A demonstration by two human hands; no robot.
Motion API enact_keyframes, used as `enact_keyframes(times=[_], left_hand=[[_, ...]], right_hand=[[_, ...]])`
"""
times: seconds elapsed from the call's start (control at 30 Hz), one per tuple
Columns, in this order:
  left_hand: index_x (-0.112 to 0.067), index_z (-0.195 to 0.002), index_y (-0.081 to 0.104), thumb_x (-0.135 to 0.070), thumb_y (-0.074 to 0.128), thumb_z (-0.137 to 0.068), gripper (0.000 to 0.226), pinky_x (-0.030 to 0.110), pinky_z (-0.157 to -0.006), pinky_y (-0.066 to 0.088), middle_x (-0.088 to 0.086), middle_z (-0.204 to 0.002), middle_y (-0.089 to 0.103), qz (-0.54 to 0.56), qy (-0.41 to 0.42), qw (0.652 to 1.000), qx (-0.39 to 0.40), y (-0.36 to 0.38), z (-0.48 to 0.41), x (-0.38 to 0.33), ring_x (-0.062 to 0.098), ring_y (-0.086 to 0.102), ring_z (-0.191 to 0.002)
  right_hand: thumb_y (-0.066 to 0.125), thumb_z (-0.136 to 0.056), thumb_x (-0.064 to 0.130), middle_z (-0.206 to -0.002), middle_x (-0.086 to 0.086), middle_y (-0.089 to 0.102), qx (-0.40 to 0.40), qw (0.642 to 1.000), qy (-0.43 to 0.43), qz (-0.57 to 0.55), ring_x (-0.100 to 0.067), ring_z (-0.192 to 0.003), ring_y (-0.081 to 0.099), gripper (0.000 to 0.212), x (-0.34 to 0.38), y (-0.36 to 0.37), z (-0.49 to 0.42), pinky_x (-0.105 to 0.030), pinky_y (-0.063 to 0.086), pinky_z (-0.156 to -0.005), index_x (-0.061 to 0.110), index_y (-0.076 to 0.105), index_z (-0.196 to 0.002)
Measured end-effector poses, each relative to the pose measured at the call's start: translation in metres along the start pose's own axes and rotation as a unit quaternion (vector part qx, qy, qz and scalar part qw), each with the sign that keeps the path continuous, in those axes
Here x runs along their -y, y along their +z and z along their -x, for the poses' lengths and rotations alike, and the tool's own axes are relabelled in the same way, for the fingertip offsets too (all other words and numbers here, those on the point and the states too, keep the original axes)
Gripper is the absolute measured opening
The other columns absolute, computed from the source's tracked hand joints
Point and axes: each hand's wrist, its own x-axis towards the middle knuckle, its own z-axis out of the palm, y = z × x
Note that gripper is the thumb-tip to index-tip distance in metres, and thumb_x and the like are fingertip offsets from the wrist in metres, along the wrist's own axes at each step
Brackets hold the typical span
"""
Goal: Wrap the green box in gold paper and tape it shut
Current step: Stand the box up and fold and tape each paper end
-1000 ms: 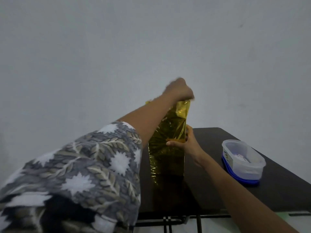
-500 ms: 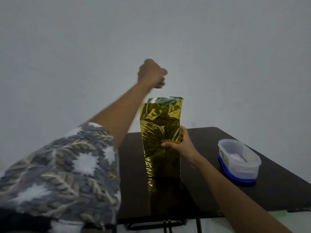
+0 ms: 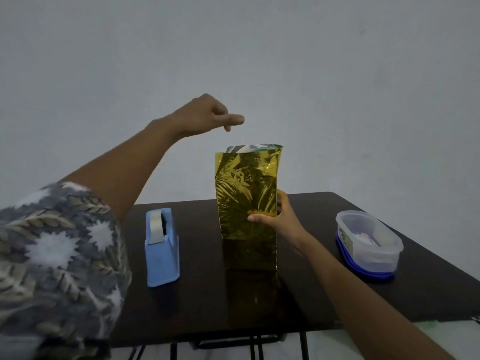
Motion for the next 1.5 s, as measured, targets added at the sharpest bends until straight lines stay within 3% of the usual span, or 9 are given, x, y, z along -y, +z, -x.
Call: enact_keyframes(times=[0.1, 0.27, 0.47, 0.57, 0.7, 0.83, 1.07, 1.27, 1.5], left_hand=[[-0.017, -0.136, 0.044, -0.061, 0.055, -0.078, 0.074, 0.031, -0.092, 0.041, 0.009, -0.133, 0.052, 0.082, -0.05, 0.995, 0.037, 0.024, 0.019, 0.018, 0.02, 0.051, -0.119], [-0.029, -0.145, 0.023, -0.072, 0.082, -0.029, 0.138, 0.041, -0.09, 0.05, -0.002, -0.138, 0.049, 0.365, -0.157, 0.917, 0.025, 0.104, 0.082, 0.067, 0.02, 0.05, -0.123], [-0.037, -0.115, 0.049, -0.054, 0.091, -0.019, 0.106, 0.038, -0.086, 0.053, 0.002, -0.119, 0.06, 0.445, -0.182, 0.876, 0.046, 0.147, 0.093, 0.062, 0.021, 0.058, -0.11], [-0.037, -0.115, 0.049, -0.054, 0.091, -0.021, 0.105, 0.045, -0.093, 0.05, 0.001, -0.119, 0.059, 0.444, -0.182, 0.876, 0.046, 0.147, 0.093, 0.064, 0.022, 0.057, -0.111], [-0.036, -0.12, 0.048, -0.053, 0.091, -0.028, 0.104, 0.049, -0.095, 0.049, 0.001, -0.122, 0.058, 0.426, -0.181, 0.885, 0.049, 0.145, 0.096, 0.063, 0.023, 0.056, -0.114], [-0.037, -0.12, 0.045, -0.054, 0.089, -0.031, 0.101, 0.041, -0.094, 0.05, 0.0, -0.123, 0.055, 0.422, -0.172, 0.889, 0.053, 0.142, 0.097, 0.062, 0.02, 0.055, -0.113], [-0.038, -0.111, 0.043, -0.059, 0.086, -0.021, 0.102, 0.015, -0.069, 0.05, -0.011, -0.114, 0.054, 0.421, -0.147, 0.894, 0.054, 0.136, 0.102, 0.055, 0.006, 0.055, -0.102], [-0.037, -0.11, 0.044, -0.03, 0.085, -0.049, 0.074, 0.012, -0.068, 0.049, -0.012, -0.113, 0.054, 0.423, -0.145, 0.893, 0.045, 0.136, 0.103, 0.052, 0.003, 0.054, -0.101], [-0.039, -0.111, 0.041, -0.028, 0.08, -0.054, 0.07, 0.017, -0.076, 0.046, -0.015, -0.115, 0.051, 0.418, -0.144, 0.896, 0.044, 0.136, 0.102, 0.052, 0.002, 0.051, -0.103]], right_hand=[[0.083, -0.061, 0.034, -0.148, -0.007, 0.029, 0.013, 1.0, 0.004, -0.005, -0.026, -0.135, 0.031, 0.108, 0.0, -0.001, 0.002, -0.034, 0.035, -0.102, 0.025, 0.016, -0.145], [0.084, -0.061, 0.03, -0.124, 0.012, 0.042, 0.031, 0.999, -0.009, -0.032, -0.013, -0.119, 0.042, 0.092, 0.002, -0.005, 0.007, -0.019, 0.043, -0.086, 0.033, 0.026, -0.133], [0.057, -0.069, 0.074, -0.139, 0.014, 0.04, 0.029, 0.986, 0.006, -0.163, -0.017, -0.131, 0.038, 0.075, 0.007, -0.02, 0.007, -0.056, 0.032, -0.106, 0.042, 0.037, -0.135], [0.052, -0.09, 0.037, -0.133, 0.005, 0.051, -0.04, 0.978, -0.016, -0.202, -0.024, -0.125, 0.049, 0.027, 0.024, -0.031, -0.003, -0.054, 0.043, -0.099, 0.029, 0.056, -0.115], [0.055, -0.092, 0.023, -0.105, -0.003, 0.063, -0.029, 0.985, -0.053, -0.159, -0.022, -0.1, 0.061, 0.01, 0.053, -0.024, -0.01, -0.035, 0.051, -0.075, 0.017, 0.06, -0.097], [0.058, -0.09, 0.019, -0.098, -0.007, 0.066, -0.045, 0.991, -0.072, -0.107, -0.02, -0.093, 0.063, 0.011, 0.064, -0.021, -0.01, -0.035, 0.053, -0.072, 0.011, 0.065, -0.091], [0.065, -0.086, 0.023, -0.129, 0.012, 0.056, 0.021, 0.998, -0.046, 0.025, -0.014, -0.118, 0.051, 0.014, 0.087, -0.026, -0.017, -0.053, 0.046, -0.096, 0.019, 0.074, -0.095], [0.053, -0.095, 0.015, -0.128, 0.004, 0.054, 0.049, 0.988, -0.111, 0.098, -0.012, -0.113, 0.049, 0.03, 0.098, -0.026, -0.026, -0.003, 0.044, -0.075, 0.019, 0.06, -0.124], [0.045, -0.096, 0.039, -0.12, -0.002, 0.061, -0.007, 0.967, -0.136, 0.215, -0.013, -0.108, 0.057, 0.037, 0.129, -0.031, -0.044, -0.023, 0.045, -0.091, 0.015, 0.064, -0.116]])
